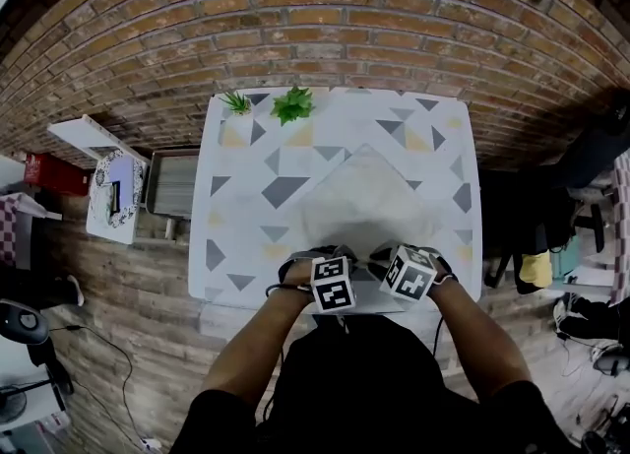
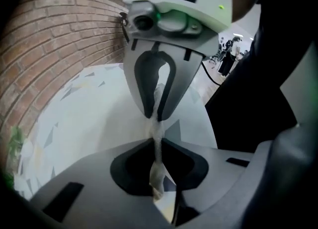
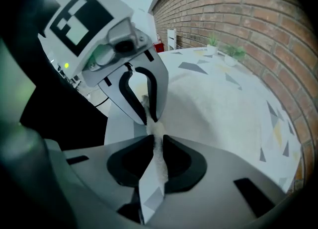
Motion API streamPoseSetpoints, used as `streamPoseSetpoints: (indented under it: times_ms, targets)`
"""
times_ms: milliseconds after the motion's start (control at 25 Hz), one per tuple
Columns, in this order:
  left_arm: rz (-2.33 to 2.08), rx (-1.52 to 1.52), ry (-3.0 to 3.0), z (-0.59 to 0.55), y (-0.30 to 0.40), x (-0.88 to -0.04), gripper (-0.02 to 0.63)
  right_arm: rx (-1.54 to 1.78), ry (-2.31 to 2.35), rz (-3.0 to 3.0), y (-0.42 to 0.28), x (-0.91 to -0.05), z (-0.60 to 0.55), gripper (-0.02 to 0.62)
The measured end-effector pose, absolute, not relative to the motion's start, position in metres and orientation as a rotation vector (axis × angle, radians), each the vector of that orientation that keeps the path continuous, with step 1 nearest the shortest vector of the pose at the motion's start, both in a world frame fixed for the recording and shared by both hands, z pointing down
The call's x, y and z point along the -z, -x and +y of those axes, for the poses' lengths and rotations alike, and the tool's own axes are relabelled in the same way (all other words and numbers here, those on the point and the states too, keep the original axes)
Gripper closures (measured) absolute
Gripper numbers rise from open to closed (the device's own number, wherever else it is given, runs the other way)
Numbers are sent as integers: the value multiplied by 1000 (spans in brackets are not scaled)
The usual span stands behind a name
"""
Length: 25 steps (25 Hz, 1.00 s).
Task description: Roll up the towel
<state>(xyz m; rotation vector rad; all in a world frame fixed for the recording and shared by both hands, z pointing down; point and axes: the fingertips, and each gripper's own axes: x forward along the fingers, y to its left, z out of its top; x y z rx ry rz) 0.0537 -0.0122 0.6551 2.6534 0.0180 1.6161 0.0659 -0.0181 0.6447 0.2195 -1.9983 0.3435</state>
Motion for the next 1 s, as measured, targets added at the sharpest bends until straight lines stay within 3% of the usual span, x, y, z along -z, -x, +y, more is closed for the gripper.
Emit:
streamPoseSetpoints:
  times_ms: [440, 720, 800, 1000]
  targets:
    - [45, -1499, -2517, -23, -52, -652, 552, -241, -265, -2004, -59, -645, -12, 471]
    - [-64, -1557, -2616, -34, -44, -646, 519, -175, -277, -1959, -61, -658, -26, 523]
    - [-105, -1612, -2677, -38, -43, -642, 478, -215, -269, -1962, -61, -659, -28, 534]
    - [-52, -1707, -2777, -30, -48, -637, 476, -385, -261, -1983, -63, -660, -32, 543]
